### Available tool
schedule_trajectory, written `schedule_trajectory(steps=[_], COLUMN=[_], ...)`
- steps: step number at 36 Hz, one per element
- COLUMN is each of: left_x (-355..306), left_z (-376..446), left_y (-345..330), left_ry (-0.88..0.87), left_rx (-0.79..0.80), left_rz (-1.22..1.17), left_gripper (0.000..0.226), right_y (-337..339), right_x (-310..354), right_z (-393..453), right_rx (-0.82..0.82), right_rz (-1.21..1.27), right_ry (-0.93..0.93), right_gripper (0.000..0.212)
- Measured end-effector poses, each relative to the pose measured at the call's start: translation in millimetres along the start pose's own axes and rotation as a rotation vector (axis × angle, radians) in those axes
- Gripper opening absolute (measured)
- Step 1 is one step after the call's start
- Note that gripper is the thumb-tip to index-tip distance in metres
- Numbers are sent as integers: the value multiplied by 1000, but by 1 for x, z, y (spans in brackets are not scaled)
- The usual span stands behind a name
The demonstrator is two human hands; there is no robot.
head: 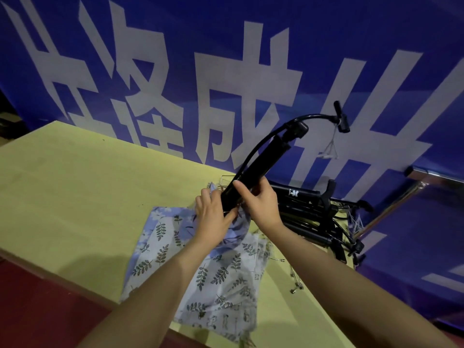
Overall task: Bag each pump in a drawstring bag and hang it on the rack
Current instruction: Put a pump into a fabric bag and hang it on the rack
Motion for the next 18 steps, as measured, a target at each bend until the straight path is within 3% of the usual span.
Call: schedule_trajectory(steps=[6, 11, 18], left_x=[4, 3, -20], left_z=[2, 11, 10], left_y=[-4, 27, 56], left_ry=[-52, -14, -161], left_rx=[146, 54, -61], left_rz=[-187, -403, -638], left_gripper=[47, 41, 39], right_y=[7, 1, -17], right_x=[-5, -15, -22], right_z=[1, -1, 5], right_rx=[-46, 44, 140], right_rz=[-109, -224, -356], right_ry=[10, 28, 2], right_gripper=[27, 40, 48])
Point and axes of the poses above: each hand's wrist, its own z-axis towards the middle knuckle, its own y-axis out of the back of the hand, x = y × z, the point moved 8 cm from there along z, towards the middle knuckle, and after that the axes turned 10 degrees about x, right-handed, at the moved point
